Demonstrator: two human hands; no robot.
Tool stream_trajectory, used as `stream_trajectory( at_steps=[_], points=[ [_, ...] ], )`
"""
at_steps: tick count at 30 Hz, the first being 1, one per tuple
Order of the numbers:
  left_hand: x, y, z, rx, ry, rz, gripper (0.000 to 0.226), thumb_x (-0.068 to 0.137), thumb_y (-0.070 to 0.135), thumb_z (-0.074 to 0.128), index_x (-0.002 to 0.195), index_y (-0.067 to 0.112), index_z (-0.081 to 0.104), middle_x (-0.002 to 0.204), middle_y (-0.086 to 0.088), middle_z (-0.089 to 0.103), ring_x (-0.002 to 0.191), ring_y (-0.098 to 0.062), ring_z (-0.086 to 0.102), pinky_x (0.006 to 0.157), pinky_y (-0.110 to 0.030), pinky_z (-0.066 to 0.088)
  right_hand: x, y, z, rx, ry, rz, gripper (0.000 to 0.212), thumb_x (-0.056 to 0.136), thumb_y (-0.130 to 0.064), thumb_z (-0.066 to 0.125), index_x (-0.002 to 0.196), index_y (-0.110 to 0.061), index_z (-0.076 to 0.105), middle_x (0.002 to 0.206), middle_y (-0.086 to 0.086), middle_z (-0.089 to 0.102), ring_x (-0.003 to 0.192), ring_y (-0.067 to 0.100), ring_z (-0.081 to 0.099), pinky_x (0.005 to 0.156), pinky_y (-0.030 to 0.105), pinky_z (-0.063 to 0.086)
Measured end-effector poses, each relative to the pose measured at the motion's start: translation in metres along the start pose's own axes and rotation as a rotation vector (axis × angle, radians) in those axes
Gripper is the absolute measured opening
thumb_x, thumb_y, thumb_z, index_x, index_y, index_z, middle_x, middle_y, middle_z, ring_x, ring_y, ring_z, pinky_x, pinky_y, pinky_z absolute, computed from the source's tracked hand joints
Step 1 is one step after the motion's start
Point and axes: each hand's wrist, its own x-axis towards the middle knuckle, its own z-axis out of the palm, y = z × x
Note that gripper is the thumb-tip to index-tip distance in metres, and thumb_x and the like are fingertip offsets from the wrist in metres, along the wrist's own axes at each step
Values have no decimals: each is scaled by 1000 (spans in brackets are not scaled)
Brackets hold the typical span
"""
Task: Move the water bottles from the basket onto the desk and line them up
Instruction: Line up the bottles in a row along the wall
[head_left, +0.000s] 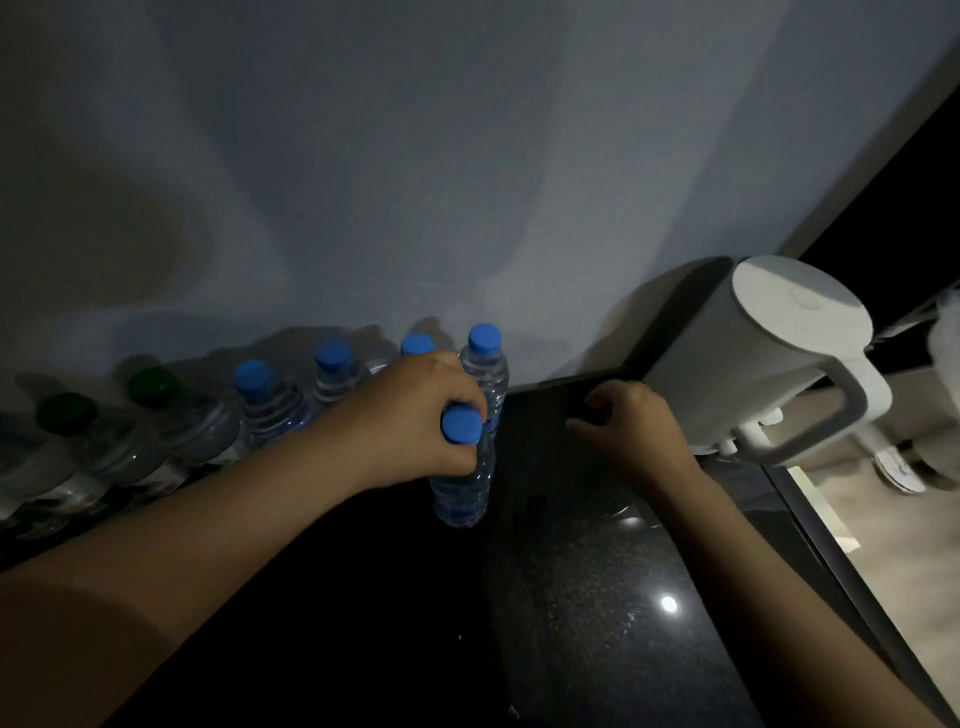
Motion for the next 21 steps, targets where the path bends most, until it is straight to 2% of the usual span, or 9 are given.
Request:
stream_trajectory(
  at_steps=[3,8,15,21],
  points=[
    [20,5,1,-1,11,16,20,61,24,73,78,32,66,79,17,47,72,3,49,62,-18,34,-14,18,6,6,-45,62,39,85,-29,69,117,-8,61,115,11,59,99,23,59,86,35,51],
    [48,15,6,10,1,75,21,62,24,73,82,30,69,83,11,51,76,-6,53,70,-25,46,-25,36,11,29,-61,143,37,86,-30,67,117,-11,60,112,8,60,96,19,59,82,33,53],
    [85,28,8,71,-55,186,19,63,26,72,82,29,68,82,14,49,75,-7,52,67,-26,44,-29,48,19,54,-47,210,38,84,-32,68,116,-13,60,111,7,61,98,21,59,85,40,52],
    [119,34,8,103,-115,245,17,68,22,73,84,25,69,88,11,51,83,-12,54,75,-35,51,-28,53,31,63,-24,222,37,82,-33,69,114,-14,63,110,5,61,96,17,59,80,29,50]
  ],
)
